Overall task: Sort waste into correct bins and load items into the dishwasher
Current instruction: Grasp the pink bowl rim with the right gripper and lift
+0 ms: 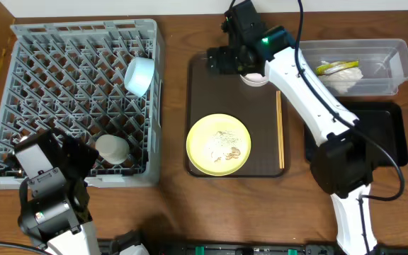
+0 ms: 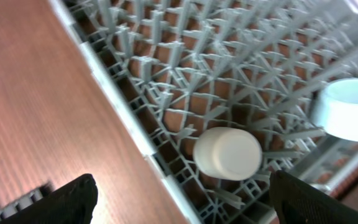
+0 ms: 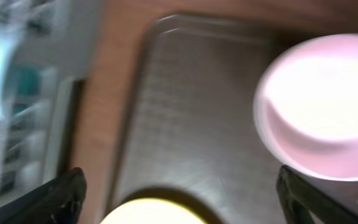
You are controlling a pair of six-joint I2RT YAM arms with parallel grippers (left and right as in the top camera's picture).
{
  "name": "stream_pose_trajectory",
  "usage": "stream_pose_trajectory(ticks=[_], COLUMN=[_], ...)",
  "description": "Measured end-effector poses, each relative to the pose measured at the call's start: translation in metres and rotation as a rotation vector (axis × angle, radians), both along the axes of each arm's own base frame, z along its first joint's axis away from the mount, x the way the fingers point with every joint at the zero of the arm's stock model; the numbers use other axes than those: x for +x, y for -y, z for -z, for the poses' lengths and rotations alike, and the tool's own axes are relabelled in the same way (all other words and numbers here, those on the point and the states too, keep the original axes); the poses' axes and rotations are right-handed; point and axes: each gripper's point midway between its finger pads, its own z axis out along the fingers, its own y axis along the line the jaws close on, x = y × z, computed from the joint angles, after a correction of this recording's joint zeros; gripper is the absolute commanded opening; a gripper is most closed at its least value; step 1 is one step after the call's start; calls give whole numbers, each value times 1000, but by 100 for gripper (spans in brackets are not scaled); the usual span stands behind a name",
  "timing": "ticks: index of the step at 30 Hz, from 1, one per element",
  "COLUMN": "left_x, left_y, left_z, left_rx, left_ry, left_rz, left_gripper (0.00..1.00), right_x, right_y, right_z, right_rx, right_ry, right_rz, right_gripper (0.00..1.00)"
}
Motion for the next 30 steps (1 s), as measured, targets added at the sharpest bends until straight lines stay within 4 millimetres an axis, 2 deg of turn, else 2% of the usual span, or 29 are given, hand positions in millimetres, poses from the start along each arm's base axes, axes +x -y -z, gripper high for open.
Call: stream_pose_trajectory(ticks=[2,4,10,12,13,14,18,20,21,24,25,30], left_x=[-4,-5,-13,-17,-19,-21,-26,-28,-29,-35,-36,-39], left_y=[-2,-2,-11,-16,-18,-20,-25,-25,-25,-28,-30,-32], left_z=[2,2,0,-1,-1,-1,-2,-1,-1,-1,-2,-3], left_rx=[1,0,24,18,12,7,0,-3,-2,19,26,35], left_ry=[-14,-13,-16,0,12,23,45,41,39,24,23,26], left_rz=[-20,-31,-109,-176,-211,-245,-314,-326,-334,-360,-366,-395], left_gripper=[91,91,92,92,92,92,92,92,93,93,93,93], right_x=[8,17,32,33,33,33,35,35,34,33,33,33], right_y=[9,17,29,31,32,32,34,34,35,36,36,38], right_z=[9,22,89,106,114,118,119,119,119,120,120,119], right_rx=[-56,-110,-236,-257,-268,-275,-279,-282,-286,-290,-291,-302], right_ry=[22,38,8,-6,-14,-17,-10,-10,-13,-16,-18,-13], right_rz=[42,75,123,125,124,121,136,134,133,135,134,138], right_gripper=[86,76,73,66,59,52,34,17,11,9,2,1])
